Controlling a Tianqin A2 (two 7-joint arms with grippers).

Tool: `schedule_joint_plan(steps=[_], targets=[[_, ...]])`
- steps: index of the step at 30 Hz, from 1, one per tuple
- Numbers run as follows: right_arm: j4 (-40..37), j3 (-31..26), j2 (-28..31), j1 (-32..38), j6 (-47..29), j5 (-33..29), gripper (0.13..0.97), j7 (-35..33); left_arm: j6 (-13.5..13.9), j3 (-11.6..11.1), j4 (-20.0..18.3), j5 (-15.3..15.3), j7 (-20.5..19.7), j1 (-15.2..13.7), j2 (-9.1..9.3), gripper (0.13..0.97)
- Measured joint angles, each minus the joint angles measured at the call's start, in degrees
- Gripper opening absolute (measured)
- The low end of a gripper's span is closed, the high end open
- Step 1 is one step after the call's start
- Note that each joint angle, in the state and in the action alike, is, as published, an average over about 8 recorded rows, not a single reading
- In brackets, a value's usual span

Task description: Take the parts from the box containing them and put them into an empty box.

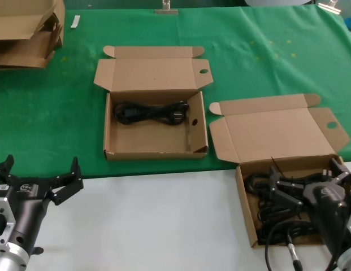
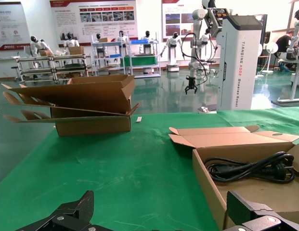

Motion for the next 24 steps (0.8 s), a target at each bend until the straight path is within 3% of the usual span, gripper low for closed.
schedule_joint_plan(steps=[24], targets=[[0.00,0.00,0.00,0.00,0.00,0.00,0.966,0.00,0.00,0.00,0.00,0.00,0.00,0.00,0.00,0.966]])
